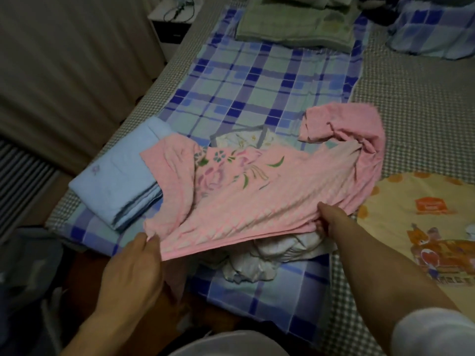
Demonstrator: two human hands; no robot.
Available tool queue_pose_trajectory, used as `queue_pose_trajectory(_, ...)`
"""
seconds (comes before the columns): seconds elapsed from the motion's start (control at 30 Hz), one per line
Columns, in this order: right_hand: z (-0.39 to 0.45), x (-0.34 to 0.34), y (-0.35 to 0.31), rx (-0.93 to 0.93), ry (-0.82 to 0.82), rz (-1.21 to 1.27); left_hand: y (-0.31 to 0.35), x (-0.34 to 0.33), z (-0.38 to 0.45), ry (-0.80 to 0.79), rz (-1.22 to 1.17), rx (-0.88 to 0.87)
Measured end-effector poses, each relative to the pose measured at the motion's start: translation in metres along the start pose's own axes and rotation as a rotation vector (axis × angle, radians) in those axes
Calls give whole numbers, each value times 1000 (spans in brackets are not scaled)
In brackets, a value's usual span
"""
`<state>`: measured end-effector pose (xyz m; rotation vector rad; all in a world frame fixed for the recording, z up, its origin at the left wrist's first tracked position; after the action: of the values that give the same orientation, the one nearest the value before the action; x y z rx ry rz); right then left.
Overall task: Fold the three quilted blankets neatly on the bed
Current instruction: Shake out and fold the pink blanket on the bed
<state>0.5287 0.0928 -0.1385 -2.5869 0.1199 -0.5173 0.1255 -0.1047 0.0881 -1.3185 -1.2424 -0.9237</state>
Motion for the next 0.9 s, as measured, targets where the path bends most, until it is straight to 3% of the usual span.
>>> queue_pose_trajectory(0.1,11,6,-7,-42,39,21,3,-7,-3,-1,17,33)
queue_pose_trajectory(0.3,4,24,12,-156,70,380,3,-18,2,-24,-31,141)
queue_pose_trajectory(0.37,-1,22,25,-192,77,379,4,-17,2,-25,-45,170)
queue_pose_trajectory(0.43,3,19,31,-208,35,416,2,-15,2,-15,-57,187)
queue_pose_trajectory(0.8,-23,39,7,-125,-207,1154,-13,5,12,46,-115,224)
queue_pose_trajectory(0.9,-27,53,-9,-65,-267,1239,-11,6,13,50,-138,218)
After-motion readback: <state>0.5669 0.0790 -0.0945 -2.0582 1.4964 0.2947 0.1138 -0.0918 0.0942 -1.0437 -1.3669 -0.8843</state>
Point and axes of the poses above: each hand's wrist, its own z-axis towards the middle knuckle, its own x-axis out of the back of the hand, y = z × x, the point moved 3 cm from there along z, towards the middle knuckle, and after that the axes turned 4 degrees about y, right-handed, at the moved point
